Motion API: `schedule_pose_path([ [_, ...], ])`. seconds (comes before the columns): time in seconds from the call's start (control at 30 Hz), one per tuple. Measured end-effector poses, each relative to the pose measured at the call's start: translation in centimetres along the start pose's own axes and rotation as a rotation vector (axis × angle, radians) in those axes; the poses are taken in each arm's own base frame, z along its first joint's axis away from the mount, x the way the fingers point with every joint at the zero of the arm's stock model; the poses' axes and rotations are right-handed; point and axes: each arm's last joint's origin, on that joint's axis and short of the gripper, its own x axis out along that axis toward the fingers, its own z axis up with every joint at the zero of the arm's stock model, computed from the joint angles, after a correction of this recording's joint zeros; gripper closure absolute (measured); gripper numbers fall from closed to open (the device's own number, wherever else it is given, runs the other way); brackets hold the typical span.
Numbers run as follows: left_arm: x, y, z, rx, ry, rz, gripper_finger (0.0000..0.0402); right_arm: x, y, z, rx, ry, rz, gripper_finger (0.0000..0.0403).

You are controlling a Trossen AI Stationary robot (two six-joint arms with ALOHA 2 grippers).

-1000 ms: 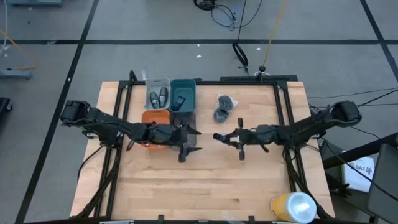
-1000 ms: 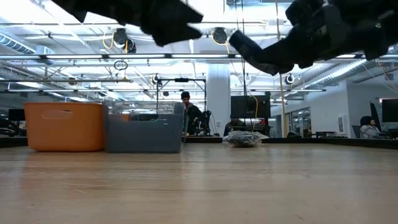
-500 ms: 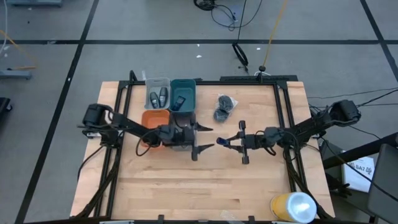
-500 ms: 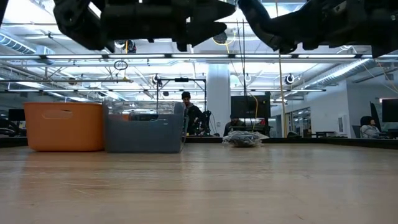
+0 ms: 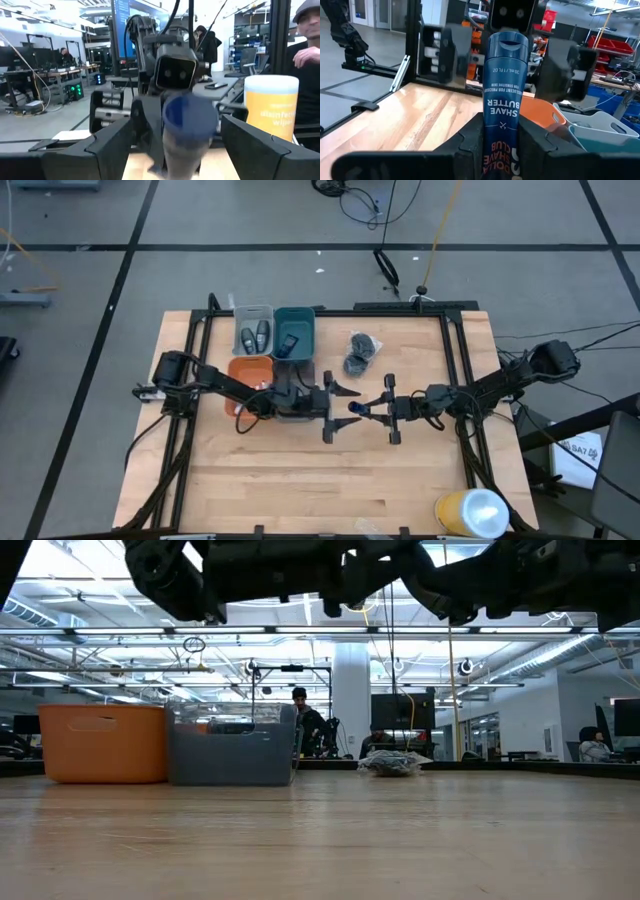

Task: Pick & Place Travel size toiletries
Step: Put the blue shave cream into the blue bin

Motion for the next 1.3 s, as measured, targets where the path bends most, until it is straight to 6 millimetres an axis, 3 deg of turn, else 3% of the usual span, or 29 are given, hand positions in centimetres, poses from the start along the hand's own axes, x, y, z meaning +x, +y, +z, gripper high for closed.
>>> schedule_pose_path([
  [0.63, 0.59, 0.05, -0.03, 0.005, 0.038, 0.006, 0.0112, 0.00, 0.01, -0.03, 0.000, 0.003, 0.001, 0.0323],
  [0.77, 0.59, 0.06, -0.02, 0.004, 0.037, 0.007, 0.0154, 0.00, 0.01, -0.03, 0.000, 0.004, 0.001, 0.0323],
  [1.03, 0.58, 0.04, -0.04, 0.026, 0.037, -0.004, 0.0304, 0.00, -0.02, -0.02, 0.000, 0.004, -0.004, 0.0323],
  [1.3, 0.58, 0.17, -0.14, 0.018, 0.044, -0.037, 0.0309, 0.00, 0.04, -0.34, 0.029, 0.039, 0.002, 0.0306],
])
